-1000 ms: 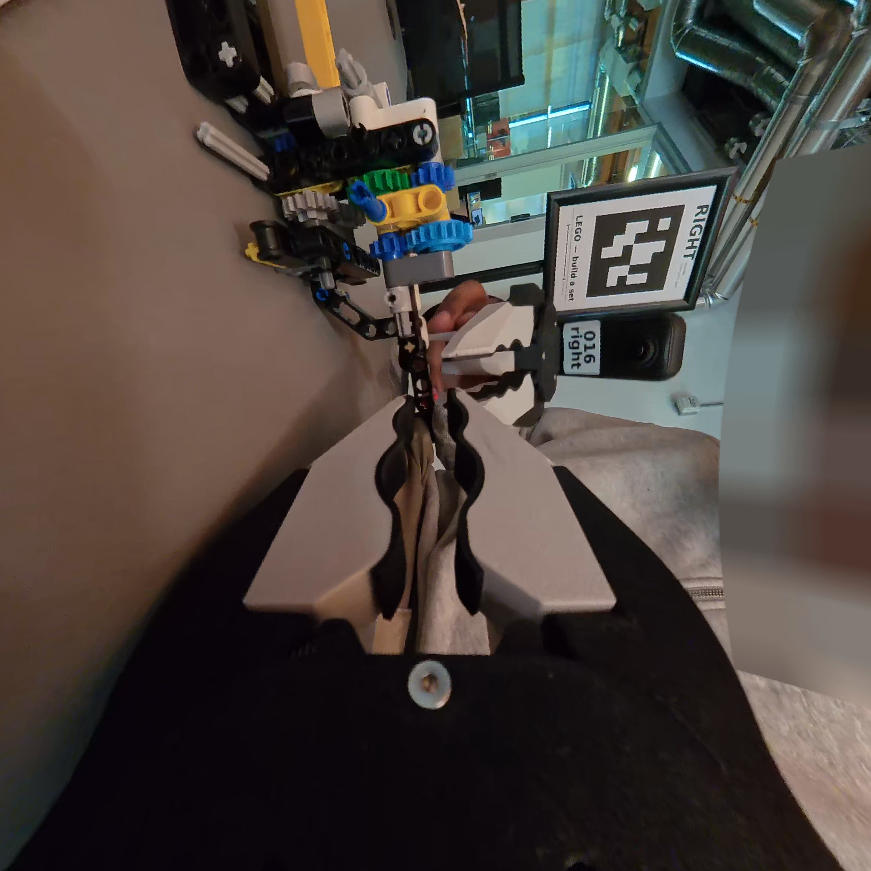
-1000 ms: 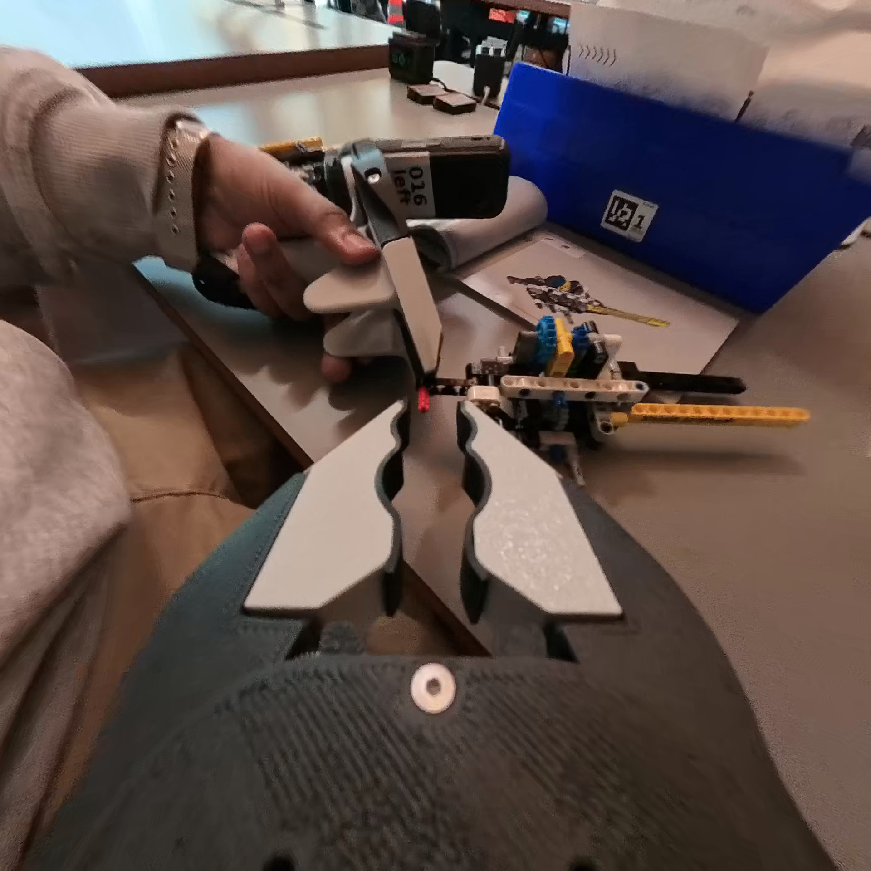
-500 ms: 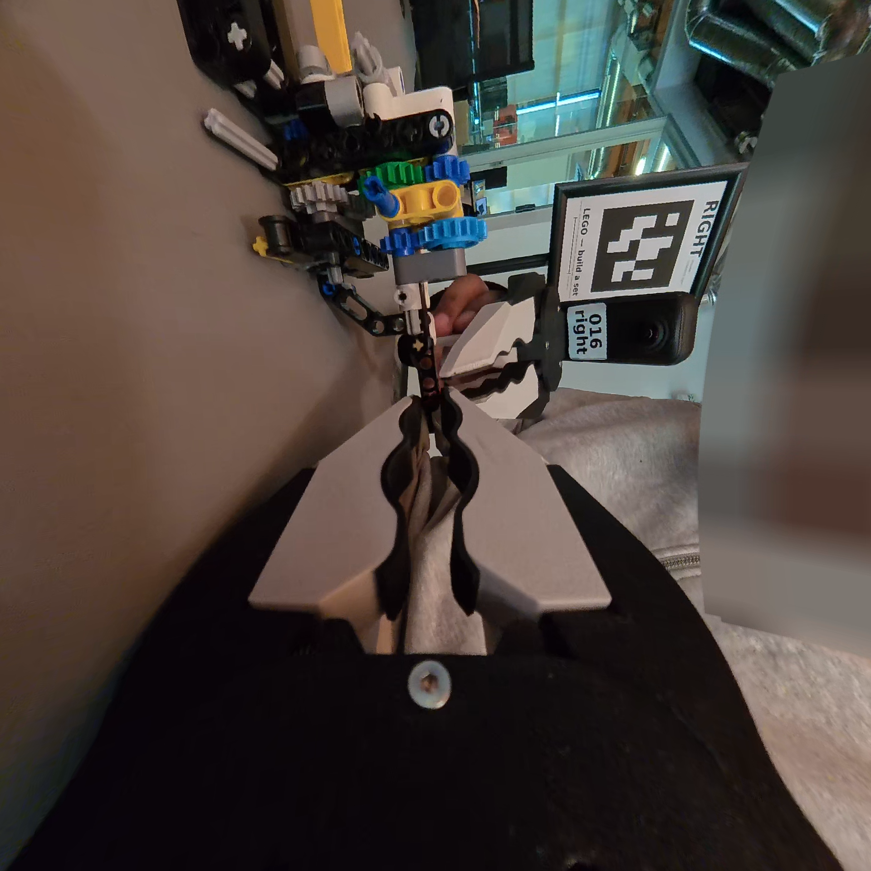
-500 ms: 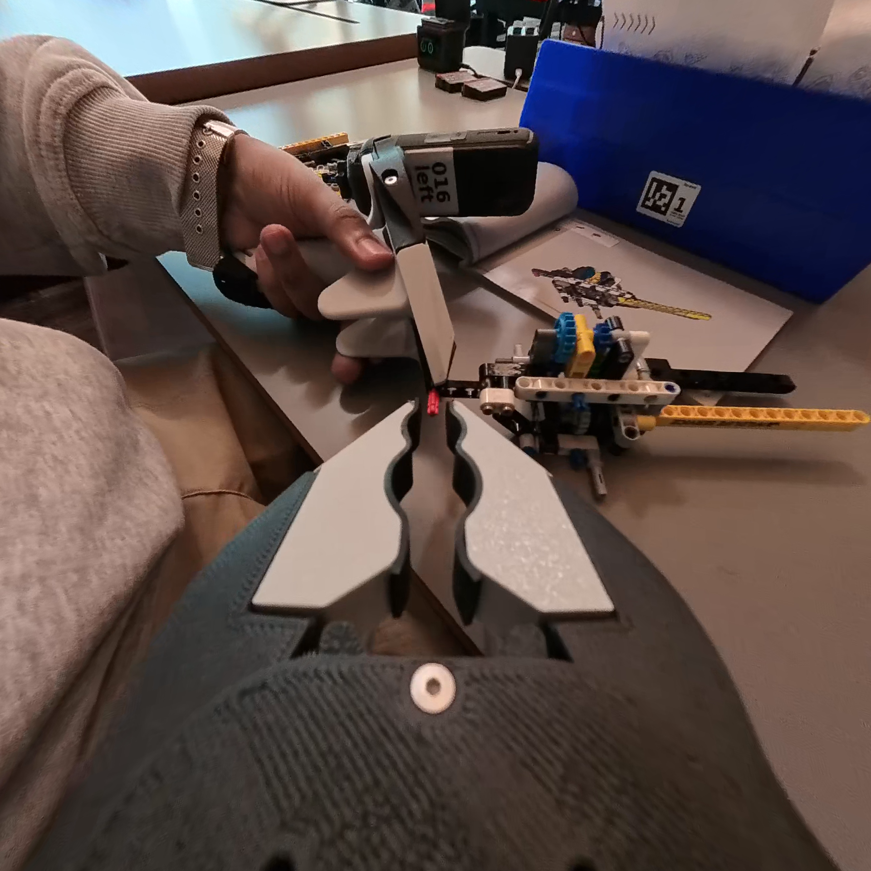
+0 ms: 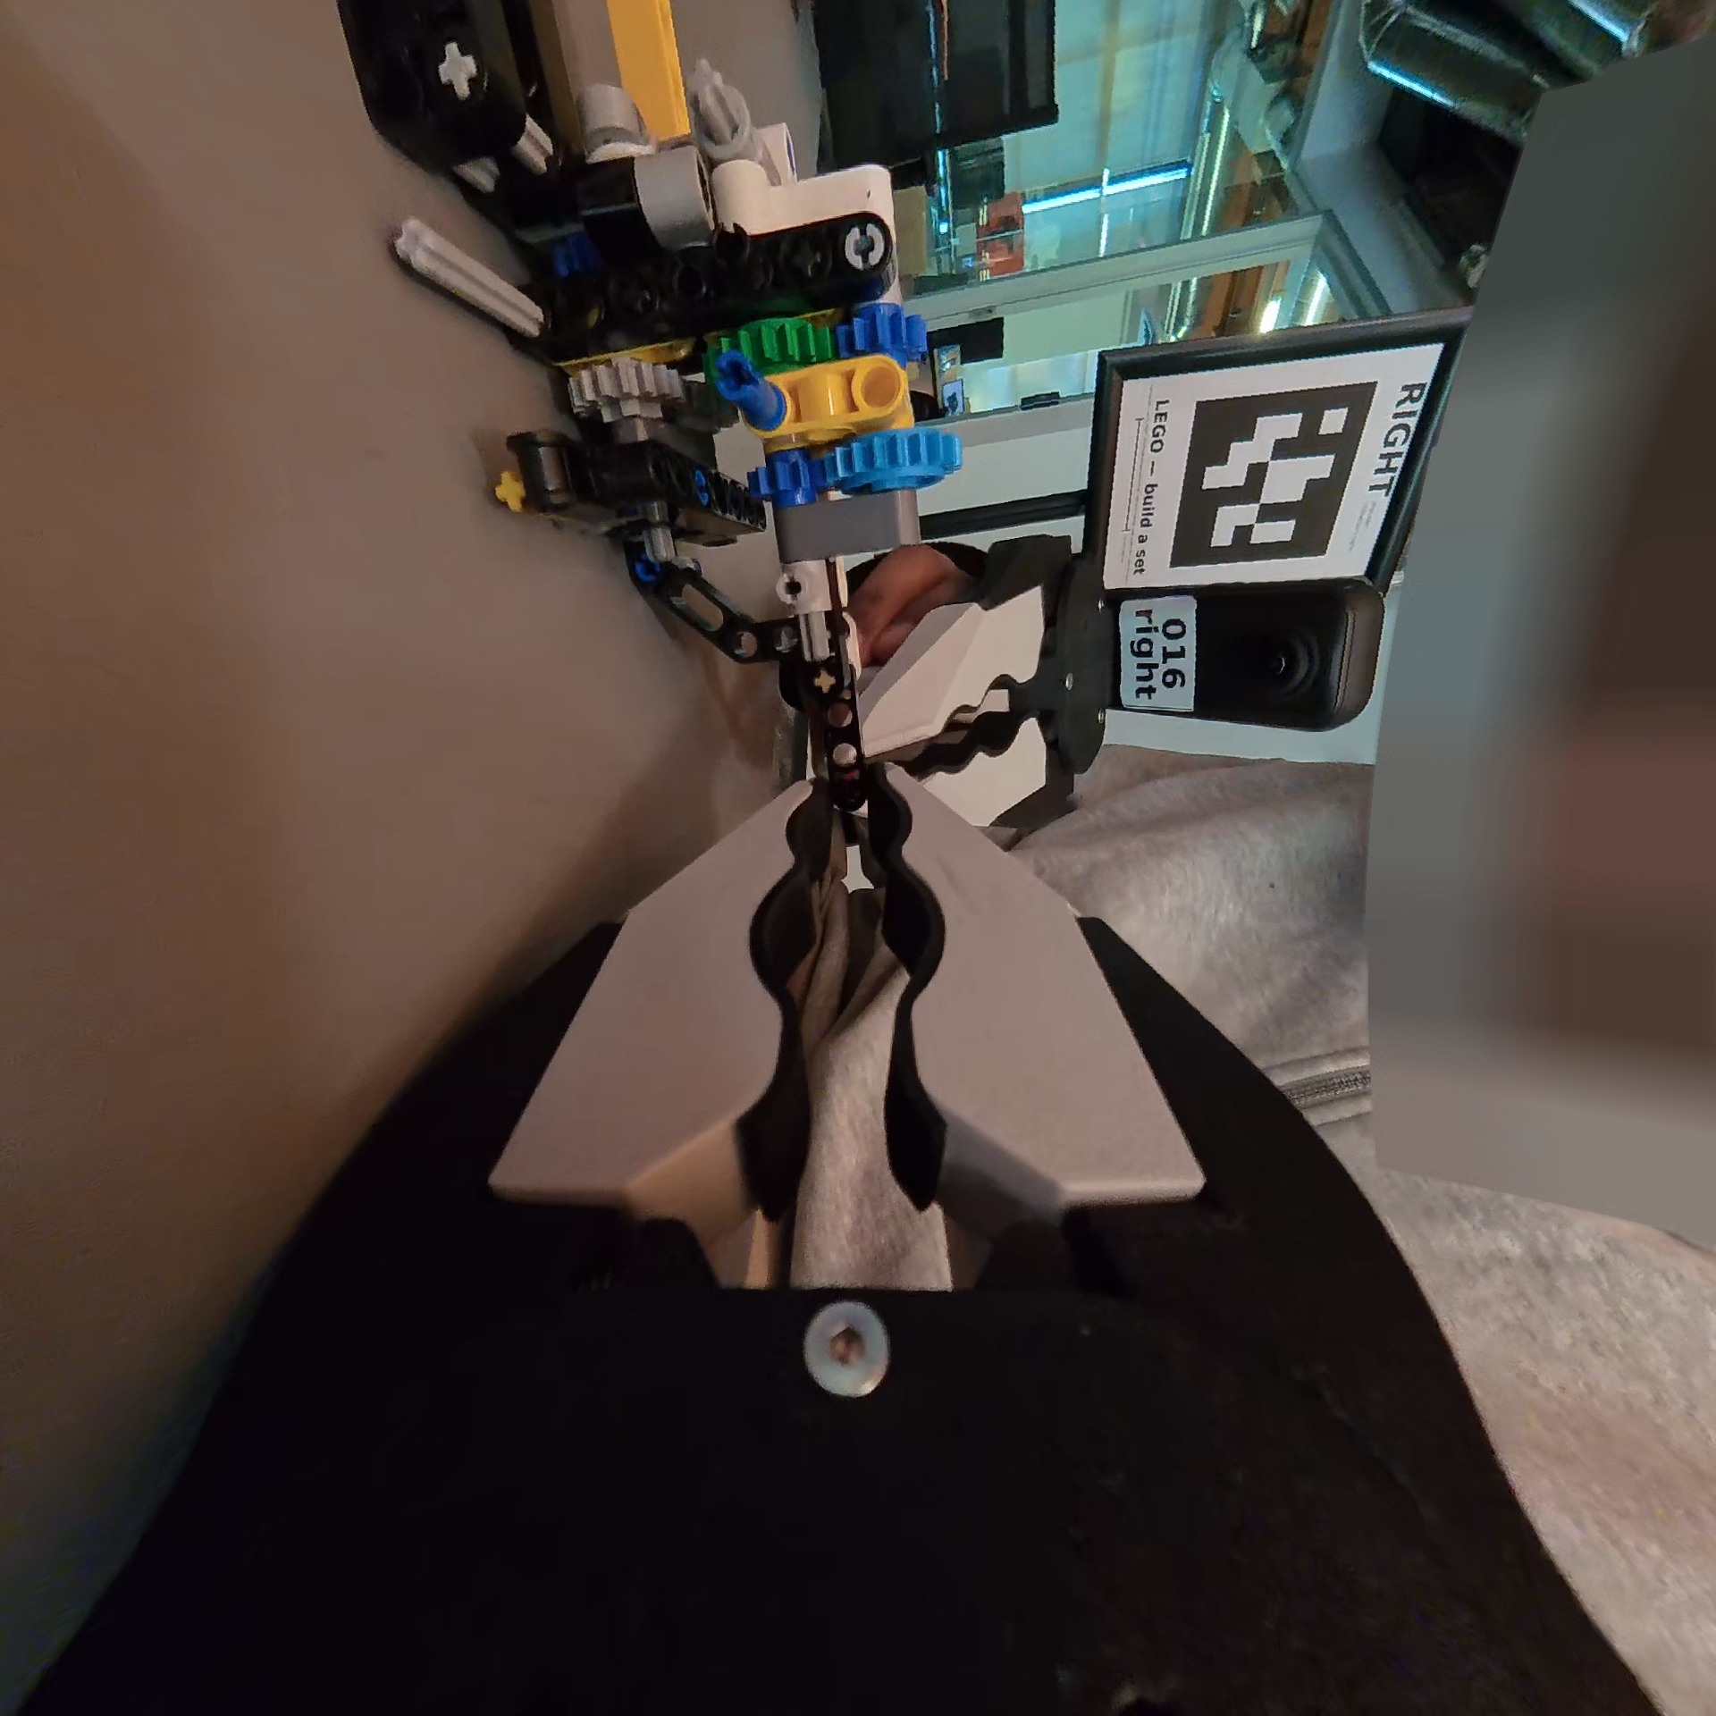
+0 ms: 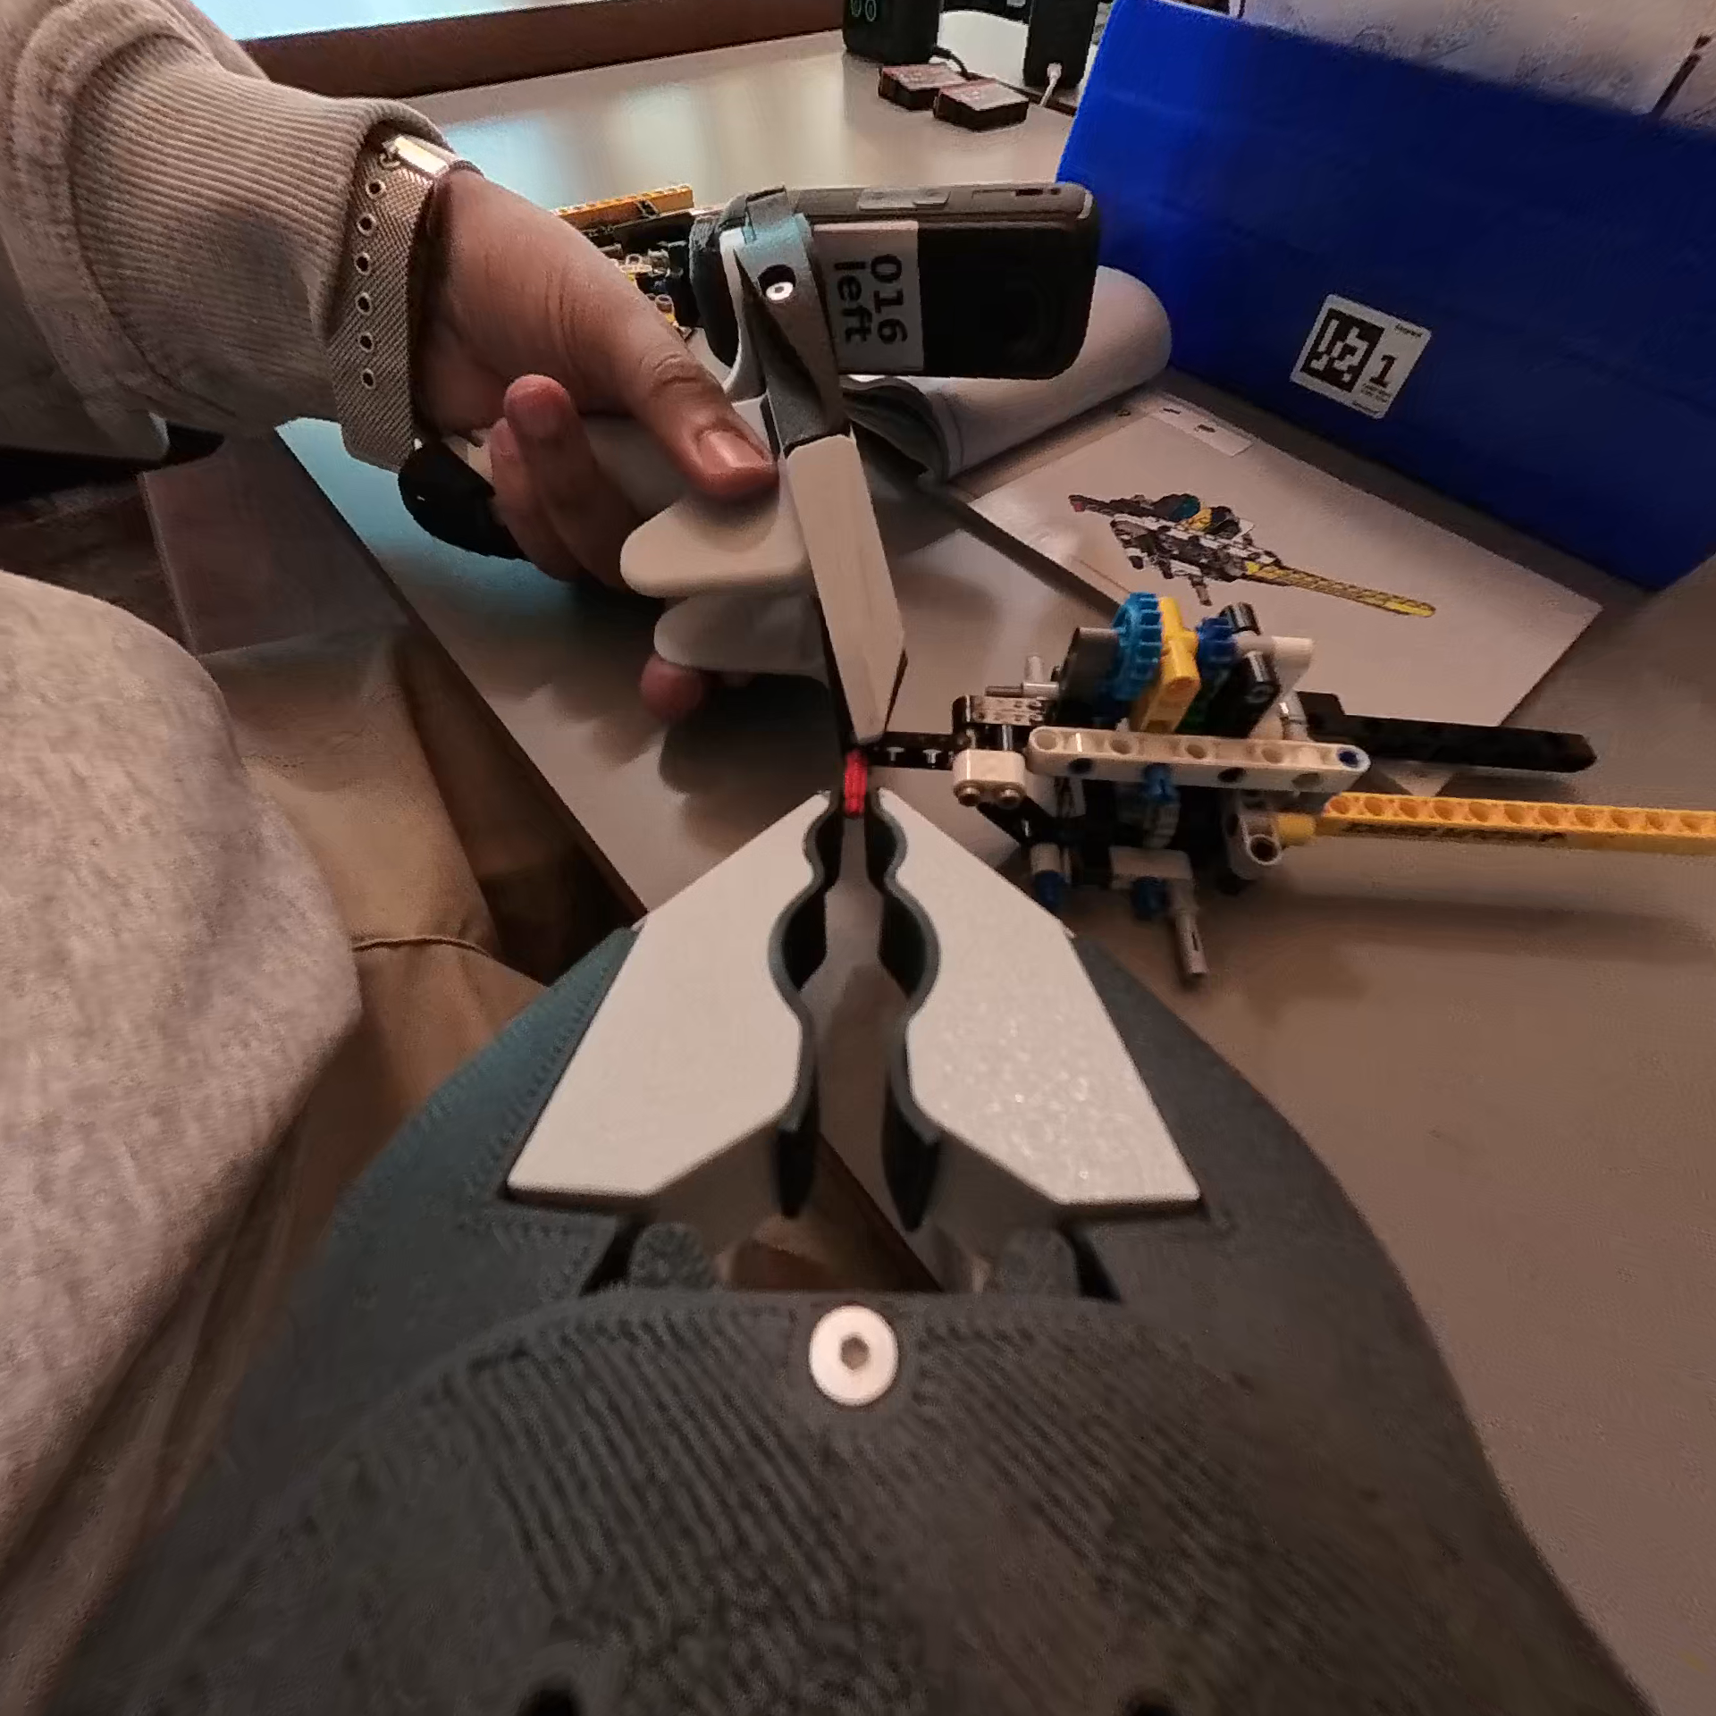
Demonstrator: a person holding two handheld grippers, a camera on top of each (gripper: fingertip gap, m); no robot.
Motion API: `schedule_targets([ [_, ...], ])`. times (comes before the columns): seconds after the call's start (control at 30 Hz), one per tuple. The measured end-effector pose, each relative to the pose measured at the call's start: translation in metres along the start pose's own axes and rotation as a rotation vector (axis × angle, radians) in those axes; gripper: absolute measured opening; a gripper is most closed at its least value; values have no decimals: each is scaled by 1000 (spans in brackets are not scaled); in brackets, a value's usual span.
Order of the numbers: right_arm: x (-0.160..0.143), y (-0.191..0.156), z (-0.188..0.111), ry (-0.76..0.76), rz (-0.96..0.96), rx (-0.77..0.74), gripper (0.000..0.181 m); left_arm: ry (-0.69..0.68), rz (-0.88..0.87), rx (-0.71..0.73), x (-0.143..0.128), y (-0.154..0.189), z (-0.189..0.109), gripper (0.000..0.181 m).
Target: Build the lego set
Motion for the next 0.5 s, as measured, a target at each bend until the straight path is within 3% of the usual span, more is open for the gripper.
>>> schedule_targets([
  [0.5,-8,6,-1,86,6,75,2,-8,-1,5,0,0,1,8],
])
Point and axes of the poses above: each gripper's, where its closed fingertips meet, z out along the fingers, x out of its top, y = z × x across the jaws, the point moved 10 cm from there along -z, back along the fingers, and after that the axes turned 6 degrees about z, right-handed, at the moved point
